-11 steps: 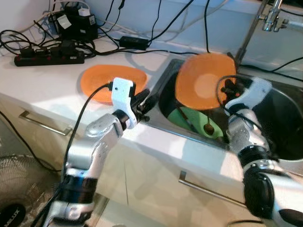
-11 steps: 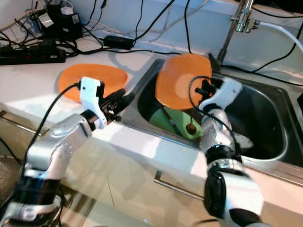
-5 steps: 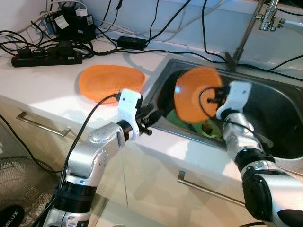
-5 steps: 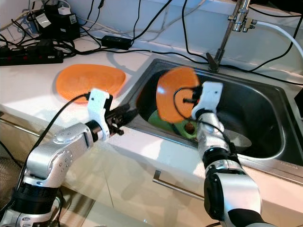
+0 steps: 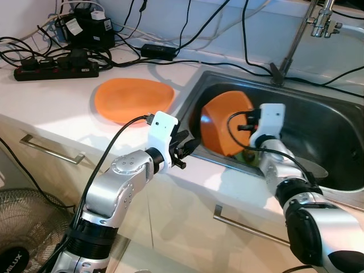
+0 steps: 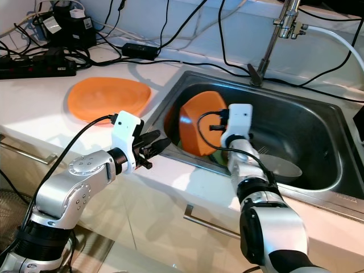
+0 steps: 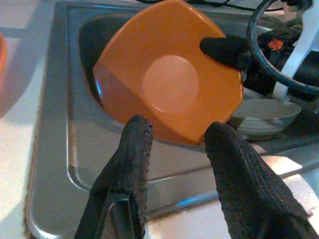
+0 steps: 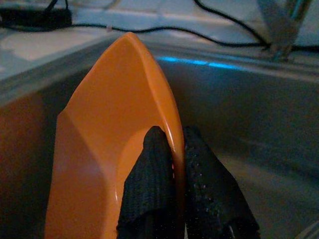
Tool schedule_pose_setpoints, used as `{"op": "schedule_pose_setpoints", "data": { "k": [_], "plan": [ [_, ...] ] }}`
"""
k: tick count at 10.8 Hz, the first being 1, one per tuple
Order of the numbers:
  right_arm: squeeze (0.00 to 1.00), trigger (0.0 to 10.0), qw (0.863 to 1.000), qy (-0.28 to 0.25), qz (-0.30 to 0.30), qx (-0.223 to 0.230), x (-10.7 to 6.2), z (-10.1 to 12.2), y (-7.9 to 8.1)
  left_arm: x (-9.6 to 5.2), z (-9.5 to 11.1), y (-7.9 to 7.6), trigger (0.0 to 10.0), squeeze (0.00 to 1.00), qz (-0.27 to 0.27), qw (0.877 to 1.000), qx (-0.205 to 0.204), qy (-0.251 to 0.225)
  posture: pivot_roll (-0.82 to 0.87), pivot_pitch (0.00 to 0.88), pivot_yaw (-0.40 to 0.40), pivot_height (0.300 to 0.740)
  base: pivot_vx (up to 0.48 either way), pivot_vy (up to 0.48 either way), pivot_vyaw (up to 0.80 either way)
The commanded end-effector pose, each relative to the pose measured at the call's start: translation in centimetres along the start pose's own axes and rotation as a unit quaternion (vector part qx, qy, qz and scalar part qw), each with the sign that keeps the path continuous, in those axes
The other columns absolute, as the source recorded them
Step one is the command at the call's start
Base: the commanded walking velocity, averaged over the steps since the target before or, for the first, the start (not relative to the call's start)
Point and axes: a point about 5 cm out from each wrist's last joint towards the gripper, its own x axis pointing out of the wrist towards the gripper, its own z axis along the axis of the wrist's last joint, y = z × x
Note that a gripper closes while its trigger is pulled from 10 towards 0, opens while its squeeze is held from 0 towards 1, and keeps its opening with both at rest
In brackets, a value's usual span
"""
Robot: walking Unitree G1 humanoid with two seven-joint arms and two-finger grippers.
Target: Kitchen organization
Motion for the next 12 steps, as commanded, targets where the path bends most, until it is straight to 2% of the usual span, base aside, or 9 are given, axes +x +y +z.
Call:
{"op": "schedule_pose_setpoints", "data": {
  "k": [1,3,7,8,9,10,11,12],
  "plan": [
    [0.0,10.0,1.0,-0.011,0.009,-0.002,0.5,1.2,0.4,0.0,0.0,-0.4,10.0,0.0,-0.005,1.0,0.011,0.005,0.28,0.0,-0.054,0.74,0.0,0.0,0.0],
    [0.0,10.0,1.0,0.006,0.024,-0.001,0.4,0.5,1.0,-0.1,-0.1,-0.4,10.0,0.0,-0.006,1.0,0.012,0.011,0.28,0.0,-0.054,0.74,0.0,0.0,0.0],
    [0.0,10.0,0.999,0.038,0.03,-0.015,0.1,-0.6,1.2,-0.2,-0.4,-0.5,10.0,0.0,-0.007,1.0,0.008,0.016,0.29,0.0,-0.06,0.74,0.0,0.0,0.0],
    [0.97,10.0,0.999,0.039,0.033,-0.014,0.1,-0.7,1.3,-0.2,-0.4,-0.5,10.0,0.0,-0.007,1.0,0.007,0.017,0.29,0.0,-0.06,0.74,0.0,0.0,0.0],
    [1.0,10.0,0.999,0.04,0.034,-0.015,0.1,-0.7,1.4,-0.2,-0.4,-0.5,10.0,0.0,-0.006,1.0,0.007,0.017,0.29,0.0,-0.06,0.74,0.0,0.0,0.0],
    [0.17,10.0,0.998,0.04,0.035,-0.019,0.2,-0.6,1.5,-0.2,-0.5,-0.5,10.0,0.0,-0.005,1.0,0.006,0.017,0.29,0.001,-0.06,0.74,0.0,0.0,0.0],
    [0.0,10.0,0.998,0.04,0.036,-0.021,0.2,-0.6,1.5,-0.2,-0.5,-0.5,10.0,0.0,-0.005,1.0,0.005,0.017,0.29,0.002,-0.062,0.74,0.0,0.0,0.0],
    [0.0,10.0,0.998,0.04,0.036,-0.022,0.2,-0.6,1.5,-0.2,-0.5,-0.4,10.0,0.0,-0.004,1.0,0.004,0.017,0.28,0.003,-0.062,0.74,0.0,0.0,0.0]
  ]
}}
